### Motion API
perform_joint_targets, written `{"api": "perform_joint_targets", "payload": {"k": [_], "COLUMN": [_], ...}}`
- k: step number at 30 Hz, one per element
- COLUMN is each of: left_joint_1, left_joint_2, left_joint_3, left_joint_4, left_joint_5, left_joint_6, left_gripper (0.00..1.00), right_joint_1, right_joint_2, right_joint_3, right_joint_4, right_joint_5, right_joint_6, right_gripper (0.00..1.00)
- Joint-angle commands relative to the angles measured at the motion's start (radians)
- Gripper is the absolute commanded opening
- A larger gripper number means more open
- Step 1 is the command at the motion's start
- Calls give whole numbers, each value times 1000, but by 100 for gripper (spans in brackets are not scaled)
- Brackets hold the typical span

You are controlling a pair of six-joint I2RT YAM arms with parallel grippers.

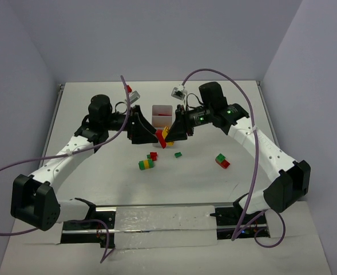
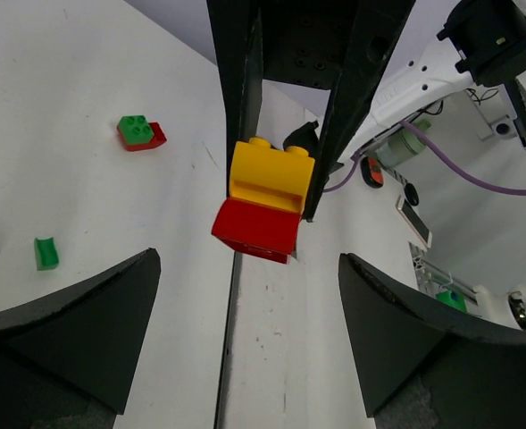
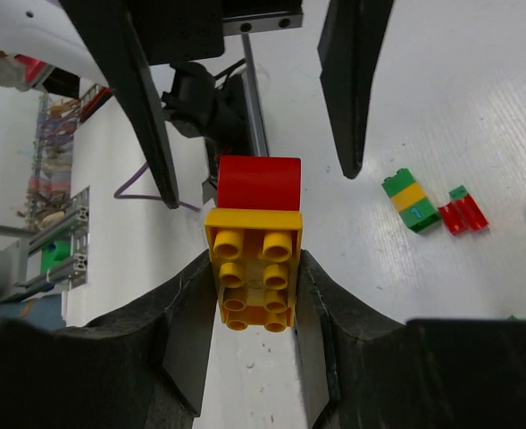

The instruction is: Sort the legos into containers by color

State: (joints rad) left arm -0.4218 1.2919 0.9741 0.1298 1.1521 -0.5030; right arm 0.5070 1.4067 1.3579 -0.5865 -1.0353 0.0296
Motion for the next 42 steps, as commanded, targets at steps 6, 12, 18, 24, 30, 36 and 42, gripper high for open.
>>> {"api": "perform_joint_targets", "payload": {"k": [6, 12, 18, 24, 30, 36, 42], "left_joint_1": [-23, -23, -22, 38, 116, 83, -47], "left_joint_2": [31, 41, 35, 17, 75, 161, 267], "left_joint_3": [34, 23, 19, 34, 68, 189, 296], "left_joint_4": [128, 201, 178, -147, -224, -158, -137], "left_joint_5": [43, 54, 78, 19, -248, -631, -1006], "left_joint_6": [-93, -160, -140, 156, 280, 273, 333], "left_gripper": [76, 51, 0, 0, 0, 0, 0], "right_joint_1": [24, 30, 4, -129, -256, -268, -268], "right_joint_2": [-7, -1, 8, -2, -24, -45, -35], "right_joint_3": [45, 41, 46, 61, 69, 8, -30], "right_joint_4": [19, 17, 17, 17, 14, 67, 142], "right_joint_5": [-73, -72, -60, -82, 2, 202, 492], "right_joint_6": [-12, -16, -14, 8, 6, 13, 46], "right_gripper": [0, 0, 0, 0, 0, 0, 0]}}
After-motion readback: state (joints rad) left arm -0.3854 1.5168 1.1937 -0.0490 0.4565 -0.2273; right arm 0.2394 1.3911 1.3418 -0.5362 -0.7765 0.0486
